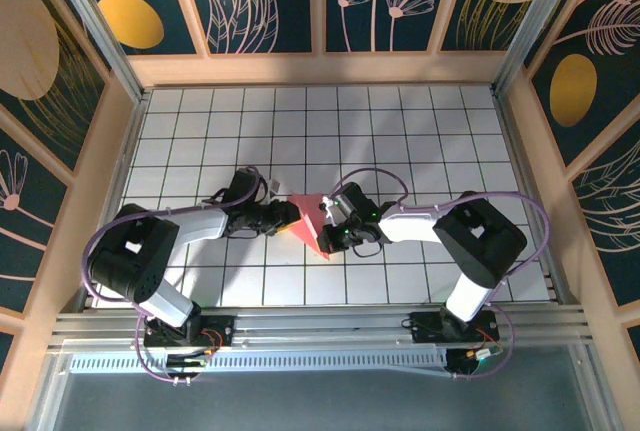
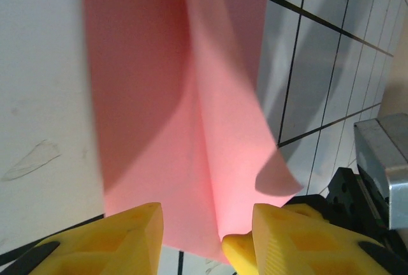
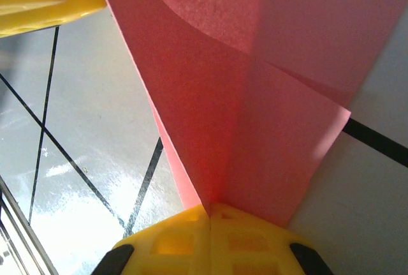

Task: Fold a paper plane with a square sheet of paper (fold left side to right side)
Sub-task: Fourth fold the wing at the center of the table.

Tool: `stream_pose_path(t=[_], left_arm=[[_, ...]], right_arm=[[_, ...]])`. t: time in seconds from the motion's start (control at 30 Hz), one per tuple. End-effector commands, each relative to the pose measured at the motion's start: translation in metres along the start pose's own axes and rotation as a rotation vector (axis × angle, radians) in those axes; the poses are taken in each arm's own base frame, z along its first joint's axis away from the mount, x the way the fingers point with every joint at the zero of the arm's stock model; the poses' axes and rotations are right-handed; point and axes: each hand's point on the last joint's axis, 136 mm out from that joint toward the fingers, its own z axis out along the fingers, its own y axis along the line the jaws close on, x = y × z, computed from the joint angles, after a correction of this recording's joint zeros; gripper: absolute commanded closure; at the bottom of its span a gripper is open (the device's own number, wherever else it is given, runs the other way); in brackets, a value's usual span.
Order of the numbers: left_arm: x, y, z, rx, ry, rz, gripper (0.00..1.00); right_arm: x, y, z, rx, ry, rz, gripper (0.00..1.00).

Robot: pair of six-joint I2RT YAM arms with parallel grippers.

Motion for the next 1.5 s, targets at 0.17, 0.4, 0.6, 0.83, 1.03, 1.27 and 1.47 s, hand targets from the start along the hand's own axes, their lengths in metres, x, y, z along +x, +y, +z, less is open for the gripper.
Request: stream_pose_path(t=[0.17, 0.4, 0.6, 0.83, 1.03, 1.27, 1.47], left_arm=[[-0.009, -0.016, 0.012, 0.038, 0.006, 0.010, 0.58], [-0.014, -0.015, 0.020, 0.022, 0.009, 0.008, 0.58], [-0.016, -0.001, 0.027, -0.037, 0.014, -0.008, 0.58], [-0.014, 0.014, 0.033, -0.104, 0.033, -0.021, 0.58], [-0.011, 0.027, 0.034, -0.151, 0.040, -0.029, 0.58], [-0.011, 0.030, 0.034, -0.164, 0.037, -0.027, 0.58], [-0.011, 0.031, 0.033, -0.169, 0.034, -0.028, 0.58]], right_arm=[[0.003, -0.001, -0.003, -0.011, 0.002, 0.014, 1.00], [0.004, -0.002, -0.002, -0.007, 0.007, 0.015, 1.00], [0.004, -0.002, -0.001, -0.008, 0.008, 0.015, 1.00], [0.003, -0.001, -0.002, -0.011, 0.008, 0.013, 1.00], [0.000, 0.001, -0.003, -0.015, 0.002, 0.010, 0.97], [-0.008, 0.009, -0.008, -0.033, -0.022, -0.004, 0.91], [-0.013, 0.015, -0.012, -0.056, -0.038, -0.012, 0.85]])
